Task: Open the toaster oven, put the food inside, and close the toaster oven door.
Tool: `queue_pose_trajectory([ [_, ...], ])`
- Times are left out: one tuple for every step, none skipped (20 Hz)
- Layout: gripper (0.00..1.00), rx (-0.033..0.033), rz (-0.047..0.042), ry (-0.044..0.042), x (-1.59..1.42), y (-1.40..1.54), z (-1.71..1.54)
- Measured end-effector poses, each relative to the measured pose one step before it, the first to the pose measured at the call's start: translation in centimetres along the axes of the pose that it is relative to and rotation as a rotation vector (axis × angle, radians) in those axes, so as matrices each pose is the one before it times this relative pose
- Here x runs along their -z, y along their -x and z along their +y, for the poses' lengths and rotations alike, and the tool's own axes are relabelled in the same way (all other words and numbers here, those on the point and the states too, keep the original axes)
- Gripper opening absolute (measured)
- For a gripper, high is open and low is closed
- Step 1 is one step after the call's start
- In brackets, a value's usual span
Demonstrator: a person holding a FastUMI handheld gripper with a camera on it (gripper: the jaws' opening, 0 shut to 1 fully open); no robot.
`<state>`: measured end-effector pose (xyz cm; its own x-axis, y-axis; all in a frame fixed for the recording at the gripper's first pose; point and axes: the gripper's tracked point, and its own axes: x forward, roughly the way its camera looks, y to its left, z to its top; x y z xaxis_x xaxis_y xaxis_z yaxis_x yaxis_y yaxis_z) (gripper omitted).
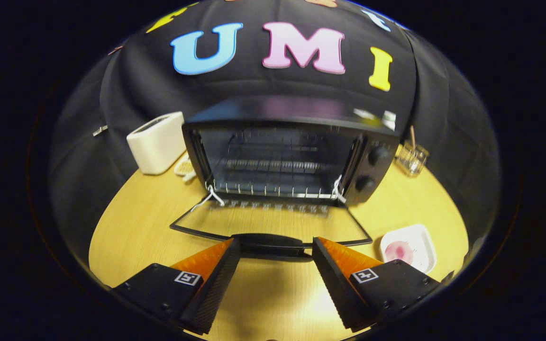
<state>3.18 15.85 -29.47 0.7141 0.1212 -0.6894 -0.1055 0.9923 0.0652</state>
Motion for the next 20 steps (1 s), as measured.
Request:
queue_pose_trajectory([
  [1.0,-0.0144,0.05136,-0.01401,1.758,-0.274,0.078],
  [1.0,0.00802,0.0311,0.00443,0.676,-0.035,-0.766],
  [1.0,-0.00031,-0.00623,0.00145,-0.058,0.649,-0.457],
  [1.0,-0.00689,-0.02454,-0.00067,-0.33,0.991,-0.271],
  [1.0,-0.00625,-0.02214,0.00551,-0.659,0.859,-0.403],
  [1.0,-0.00331,-0.01694,0.01321,-0.715,0.918,-0.685],
  [1.0,-0.00243,-0.0075,0.0153,-0.723,0.853,-0.884],
  [1.0,-0.00374,-0.00702,0.01341,-0.573,0.988,-0.982],
  [1.0,-0.00243,-0.01624,0.00713,-0.782,0.959,-1.14],
  [1.0,-0.01286,-0.02392,-0.00597,-0.827,0.92,-1.056],
  [1.0,-0.02483,-0.03281,-0.02057,-1.169,1.034,-0.83],
  [0.99,-0.02449,-0.01811,-0.02701,-0.838,0.919,-0.893],
  [0.99,-0.01175,-0.0102,-0.0209,-0.843,0.925,-1.114],
  [0.99,0.00677,-0.01135,-0.01392,-0.708,0.543,-1.63],
  [0.99,0.01396,-0.0148,-0.00516,-0.732,0.336,-1.572],
  [0.99,0.01358,-0.00775,0.00324,-0.598,0.335,-1.679],
  [0.99,0.00965,0.00141,0.00684,-0.34,-0.076,-1.471],
  [0.99,0.00895,0.01489,0.01696,0.137,-0.085,-1.479],
  [0.99,0.0073,0.01092,0.02009,-0.001,-0.175,-1.414],
  [0.99,0.00654,0.00613,0.01721,-0.059,-0.18,-1.366],
])
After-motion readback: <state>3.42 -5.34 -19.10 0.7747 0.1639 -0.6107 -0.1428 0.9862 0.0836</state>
